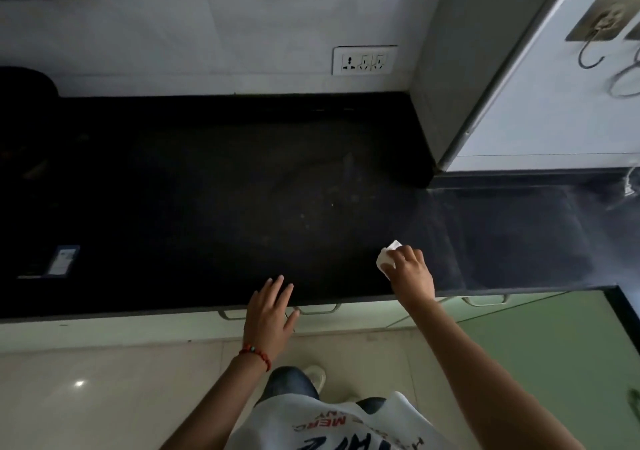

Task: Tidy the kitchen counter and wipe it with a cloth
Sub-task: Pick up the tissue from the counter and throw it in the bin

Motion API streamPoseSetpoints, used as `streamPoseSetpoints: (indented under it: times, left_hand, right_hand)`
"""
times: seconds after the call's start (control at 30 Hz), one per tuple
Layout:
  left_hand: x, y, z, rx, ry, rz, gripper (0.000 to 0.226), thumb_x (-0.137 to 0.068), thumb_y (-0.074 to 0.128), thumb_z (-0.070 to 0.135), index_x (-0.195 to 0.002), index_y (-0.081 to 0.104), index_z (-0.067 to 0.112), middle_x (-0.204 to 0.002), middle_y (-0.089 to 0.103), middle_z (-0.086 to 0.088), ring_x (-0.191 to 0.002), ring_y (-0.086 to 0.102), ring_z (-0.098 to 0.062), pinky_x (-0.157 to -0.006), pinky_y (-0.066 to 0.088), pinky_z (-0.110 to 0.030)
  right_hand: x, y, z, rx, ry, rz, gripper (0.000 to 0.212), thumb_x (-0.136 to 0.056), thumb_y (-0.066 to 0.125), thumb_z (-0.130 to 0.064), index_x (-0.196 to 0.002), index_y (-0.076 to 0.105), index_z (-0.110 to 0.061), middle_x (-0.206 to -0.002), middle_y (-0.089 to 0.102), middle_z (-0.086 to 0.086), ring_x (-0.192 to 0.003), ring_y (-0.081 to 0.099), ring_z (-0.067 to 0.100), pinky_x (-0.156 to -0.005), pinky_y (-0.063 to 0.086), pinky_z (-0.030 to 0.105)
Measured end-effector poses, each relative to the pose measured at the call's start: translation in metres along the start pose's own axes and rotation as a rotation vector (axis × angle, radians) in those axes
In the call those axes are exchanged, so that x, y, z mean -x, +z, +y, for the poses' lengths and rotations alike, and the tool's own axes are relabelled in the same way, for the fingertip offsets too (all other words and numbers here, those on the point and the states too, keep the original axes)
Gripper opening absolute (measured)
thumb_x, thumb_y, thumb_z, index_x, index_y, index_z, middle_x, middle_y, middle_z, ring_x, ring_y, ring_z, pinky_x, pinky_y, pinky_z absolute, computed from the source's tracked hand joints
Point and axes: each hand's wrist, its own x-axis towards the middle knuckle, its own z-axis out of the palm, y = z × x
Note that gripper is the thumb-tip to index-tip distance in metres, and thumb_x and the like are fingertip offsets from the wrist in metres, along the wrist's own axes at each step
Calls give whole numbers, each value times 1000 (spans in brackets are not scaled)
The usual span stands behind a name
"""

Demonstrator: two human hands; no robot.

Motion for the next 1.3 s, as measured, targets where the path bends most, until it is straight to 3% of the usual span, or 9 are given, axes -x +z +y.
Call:
streamPoseSetpoints:
  times: [0.1, 0.2, 0.33, 0.43, 0.53, 0.6, 0.8, 1.0, 1.3]
  left_hand:
    - [-2, 0, 1, 41, 3, 9, 44, -79, 50, 36, -115, 60, 12, -128, 58, -13, -119, 54, -34, -93, 44, -52]
    - [-5, -3, 6, 120, 16, 3, 53, -83, 38, 45, -121, 56, 12, -136, 50, -14, -129, 43, -33, -103, 36, -53]
    - [-16, -12, 24, 191, 124, 0, 73, -75, 19, 55, -127, 51, 14, -142, 43, -11, -136, 33, -29, -110, 28, -45]
    - [-28, -18, 46, 209, 234, -56, 76, -73, 19, 56, -128, 49, 14, -141, 44, -8, -135, 34, -25, -110, 28, -40]
    - [-42, -15, 73, 143, 427, -89, 56, -79, 37, 45, -116, 59, 11, -123, 61, -10, -120, 53, -28, -99, 43, -40]
    - [-51, -9, 92, 92, 577, -116, 45, -76, 43, 38, -102, 67, 10, -103, 70, -10, -102, 64, -27, -85, 53, -36]
    - [-45, 21, 166, -81, 940, -211, 41, -73, 42, 41, -92, 68, 14, -91, 71, -4, -91, 57, -17, -80, 45, -29]
    - [21, 68, 233, -242, 1083, -554, 66, -75, 31, 54, -120, 55, 13, -122, 58, -10, -115, 52, -28, -96, 40, -38]
    - [197, 159, 298, -408, 1304, -752, 42, -90, 48, 34, -127, 47, 15, -131, 51, -8, -124, 45, -22, -105, 36, -36]
  right_hand:
    - [6, 2, -1, -23, 0, 25, 31, -76, 66, -1, -106, 62, 3, -108, 57, 26, -101, 50, 45, -59, 50, 42]
    - [14, -7, -5, -68, 41, 55, 27, -81, 62, -4, -108, 61, 3, -106, 57, 22, -102, 49, 41, -69, 48, 40]
    - [43, -20, 2, -175, 129, 258, 14, -62, 65, 15, -64, 63, 1, -70, 62, 17, -70, 57, 40, -60, 43, 35]
    - [74, -14, 25, -431, 459, 349, 8, -79, 58, -4, -80, 66, -1, -85, 62, 13, -85, 54, 33, -71, 37, 32]
    - [115, -3, 53, -489, 640, 475, 34, -80, 59, -31, -92, 68, 0, -93, 66, 19, -89, 59, 35, -75, 40, 32]
    - [149, 7, 64, -500, 756, 522, 22, -80, 68, -20, -89, 68, 0, -90, 67, 20, -86, 61, 36, -72, 39, 30]
    - [268, 44, 77, -632, 1162, 715, 15, -77, 71, -9, -87, 68, 1, -87, 66, 21, -84, 61, 35, -72, 38, 29]
    - [412, 77, 54, -847, 1545, 906, 14, -79, 66, -29, -82, 63, -16, -85, 60, 6, -84, 56, 24, -71, 33, 26]
    - [608, 134, 29, -854, 1925, 1066, 16, -82, 65, -20, -89, 70, -7, -94, 69, 16, -91, 61, 32, -72, 37, 28]
